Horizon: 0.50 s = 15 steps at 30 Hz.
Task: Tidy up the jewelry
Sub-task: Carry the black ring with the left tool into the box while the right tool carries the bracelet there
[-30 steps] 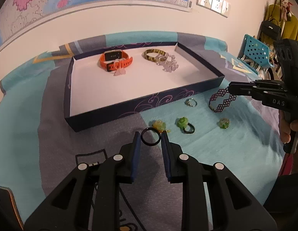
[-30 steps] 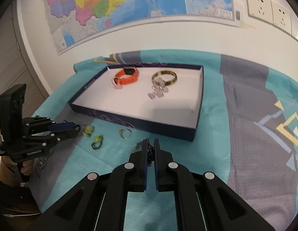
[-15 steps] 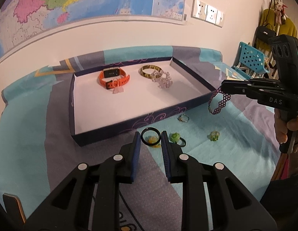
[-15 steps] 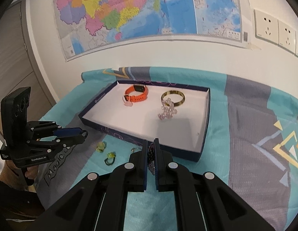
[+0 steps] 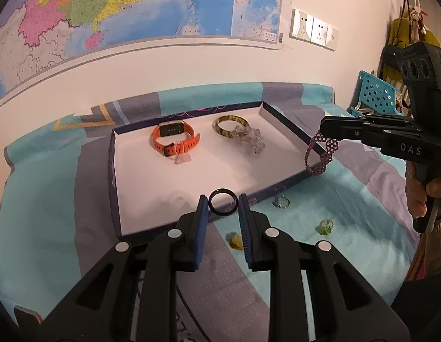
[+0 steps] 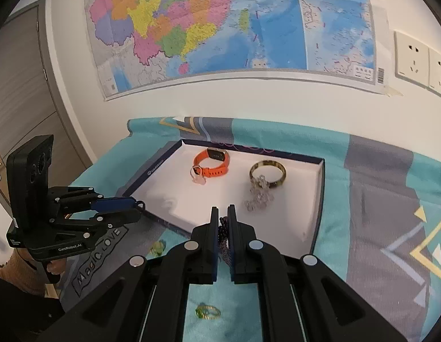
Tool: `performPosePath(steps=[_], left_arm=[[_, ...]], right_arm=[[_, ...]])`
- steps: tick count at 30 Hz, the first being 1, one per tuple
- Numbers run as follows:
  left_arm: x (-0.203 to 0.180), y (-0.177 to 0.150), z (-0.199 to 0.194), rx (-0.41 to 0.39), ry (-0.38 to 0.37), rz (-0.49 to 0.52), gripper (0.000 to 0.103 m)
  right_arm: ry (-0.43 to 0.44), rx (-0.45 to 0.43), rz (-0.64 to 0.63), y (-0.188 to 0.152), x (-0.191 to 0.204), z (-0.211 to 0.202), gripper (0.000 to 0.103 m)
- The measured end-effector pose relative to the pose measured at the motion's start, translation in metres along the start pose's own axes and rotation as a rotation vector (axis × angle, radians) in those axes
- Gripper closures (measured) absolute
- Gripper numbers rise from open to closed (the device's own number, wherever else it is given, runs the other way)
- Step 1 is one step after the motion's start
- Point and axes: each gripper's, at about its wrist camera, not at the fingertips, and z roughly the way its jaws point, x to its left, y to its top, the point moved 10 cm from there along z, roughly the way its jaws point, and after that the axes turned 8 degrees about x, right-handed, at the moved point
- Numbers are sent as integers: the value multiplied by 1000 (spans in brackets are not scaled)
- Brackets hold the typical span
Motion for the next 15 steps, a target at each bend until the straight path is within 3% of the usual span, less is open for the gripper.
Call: performPosePath(steps=[15], left_arm=[[16, 22, 22, 13, 13, -20, 81]], right_arm=[[26, 16, 28, 29, -4, 37, 98]])
